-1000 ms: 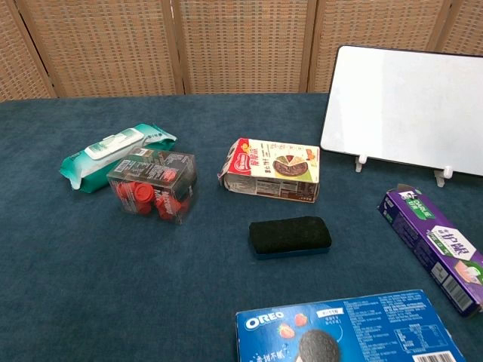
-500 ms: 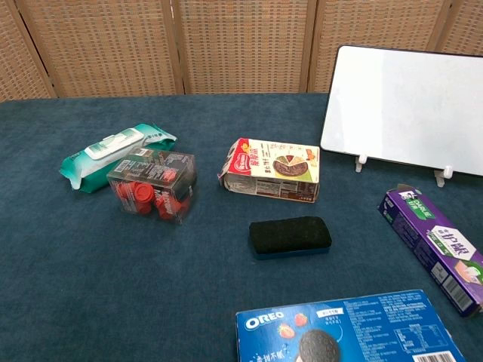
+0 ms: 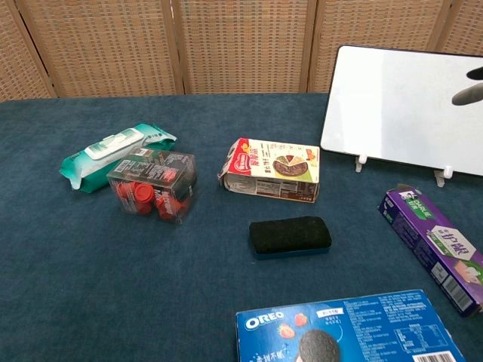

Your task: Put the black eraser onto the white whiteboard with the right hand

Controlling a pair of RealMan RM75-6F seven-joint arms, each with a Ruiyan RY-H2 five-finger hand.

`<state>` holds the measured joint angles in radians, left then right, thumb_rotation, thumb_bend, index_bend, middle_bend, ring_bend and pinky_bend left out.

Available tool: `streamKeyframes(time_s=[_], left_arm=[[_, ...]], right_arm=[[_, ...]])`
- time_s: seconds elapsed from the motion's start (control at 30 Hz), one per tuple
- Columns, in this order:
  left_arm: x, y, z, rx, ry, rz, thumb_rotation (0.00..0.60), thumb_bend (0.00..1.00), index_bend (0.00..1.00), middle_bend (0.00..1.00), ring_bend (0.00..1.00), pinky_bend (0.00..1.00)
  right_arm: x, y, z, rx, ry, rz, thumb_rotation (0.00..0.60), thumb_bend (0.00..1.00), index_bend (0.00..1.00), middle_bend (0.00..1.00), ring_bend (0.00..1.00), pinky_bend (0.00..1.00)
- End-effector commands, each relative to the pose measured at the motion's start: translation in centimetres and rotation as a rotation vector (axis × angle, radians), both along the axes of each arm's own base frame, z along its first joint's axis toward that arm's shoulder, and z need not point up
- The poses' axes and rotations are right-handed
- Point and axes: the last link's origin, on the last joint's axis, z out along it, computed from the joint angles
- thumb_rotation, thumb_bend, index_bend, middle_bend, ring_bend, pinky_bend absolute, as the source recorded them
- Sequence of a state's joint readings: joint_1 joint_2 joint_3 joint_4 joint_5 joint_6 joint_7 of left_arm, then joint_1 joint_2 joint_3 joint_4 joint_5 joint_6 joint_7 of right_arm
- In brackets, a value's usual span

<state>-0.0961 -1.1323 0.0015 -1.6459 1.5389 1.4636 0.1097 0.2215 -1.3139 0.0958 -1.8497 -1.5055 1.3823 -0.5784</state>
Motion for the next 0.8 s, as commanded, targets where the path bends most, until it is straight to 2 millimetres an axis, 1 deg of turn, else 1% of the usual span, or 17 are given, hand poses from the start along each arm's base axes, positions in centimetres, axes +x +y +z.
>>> streamKeyframes(time_s=[0.03,0.1,0.27,0.43,0.57,0.67,0.8], left_arm=[[0.0,0.0,0.1,0.000,-0.004,0.002,0.600,0.14,0.00,0.00,0.00,0.00],[-0.1,0.1,0.1,-0.002,-0.005,0.003,0.600,0.14,0.00,0.00,0.00,0.00],[-0.1,0.0,0.0,-0.006,-0.008,0.001,0.600,0.14,0.00,0.00,0.00,0.00],[0.0,0.0,-0.1,-0.013,-0.009,-0.003,0.600,0.14,0.00,0.00,0.00,0.00],[-0.1,0.0,0.0,-0.013,-0.011,-0.002,0.600,0.14,0.00,0.00,0.00,0.00],[-0.1,0.0,0.0,-0.012,-0.013,-0.002,0.600,0.14,0.00,0.00,0.00,0.00],[-0.1,0.0,0.0,-0.013,-0.014,-0.003,0.600,0.14,0.00,0.00,0.00,0.00]], right_arm=[[2.9,-0.5,-1.6,0.071,0.011,0.013,0.600,0.10,0.18,0.00,0.00,0.00],[3.5,-0.6,-2.1,0.085,0.029,0.004,0.600,0.10,0.19,0.00,0.00,0.00],[5.1,-0.6,-4.4,0.125,0.063,-0.014,0.600,0.10,0.24,0.00,0.00,0.00],[6.8,-0.5,-7.1,0.171,0.064,-0.037,0.600,0.10,0.24,0.00,0.00,0.00],[7.8,-0.8,-8.7,0.197,0.058,-0.060,0.600,0.11,0.25,0.00,0.00,0.00],[8.4,-0.9,-9.5,0.209,0.056,-0.064,0.600,0.14,0.25,0.00,0.00,0.00],[9.2,-1.0,-10.6,0.217,0.056,-0.059,0.600,0.24,0.25,0.00,0.00,0.00]])
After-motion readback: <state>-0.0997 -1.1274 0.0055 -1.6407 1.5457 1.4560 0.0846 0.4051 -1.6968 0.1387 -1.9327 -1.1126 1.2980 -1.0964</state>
